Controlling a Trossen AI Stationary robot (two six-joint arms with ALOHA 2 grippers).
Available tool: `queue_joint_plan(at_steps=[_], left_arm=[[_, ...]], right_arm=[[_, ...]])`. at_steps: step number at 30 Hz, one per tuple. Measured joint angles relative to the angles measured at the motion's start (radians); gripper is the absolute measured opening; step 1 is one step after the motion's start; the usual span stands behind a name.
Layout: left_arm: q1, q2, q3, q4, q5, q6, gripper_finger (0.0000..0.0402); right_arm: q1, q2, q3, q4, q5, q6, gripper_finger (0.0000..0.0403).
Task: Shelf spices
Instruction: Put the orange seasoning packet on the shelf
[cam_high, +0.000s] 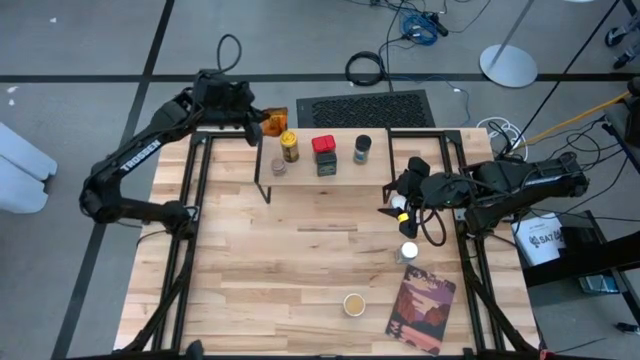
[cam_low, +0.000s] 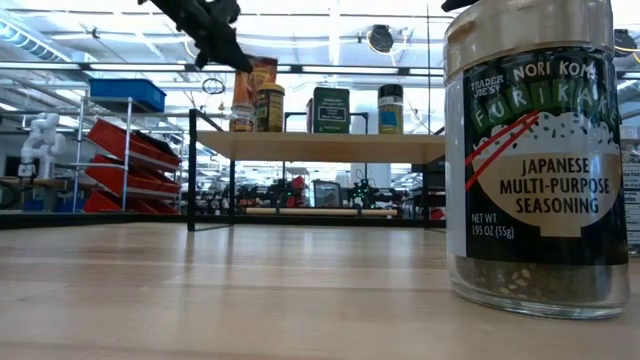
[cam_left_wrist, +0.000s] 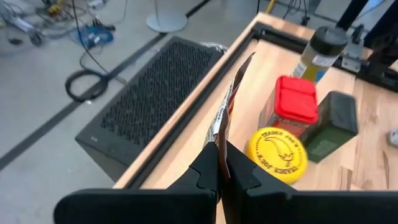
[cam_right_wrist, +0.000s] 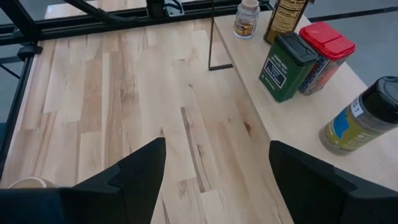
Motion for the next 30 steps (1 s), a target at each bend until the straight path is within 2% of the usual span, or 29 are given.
queue_joint_plan(at_steps=[11, 30], left_arm=[[0.000, 0.111, 0.000, -0.019, 0.018, -0.001, 0.0004], [-0.002, 0.117, 0.000, -0.042, 0.018, 0.049, 0.0010]], right_arm=[[0.000, 0.000, 0.000, -0.002, -0.004, 0.000, 0.0274], [0.000, 0.000, 0.000, -0.005, -0.004, 0.000, 0.0274]])
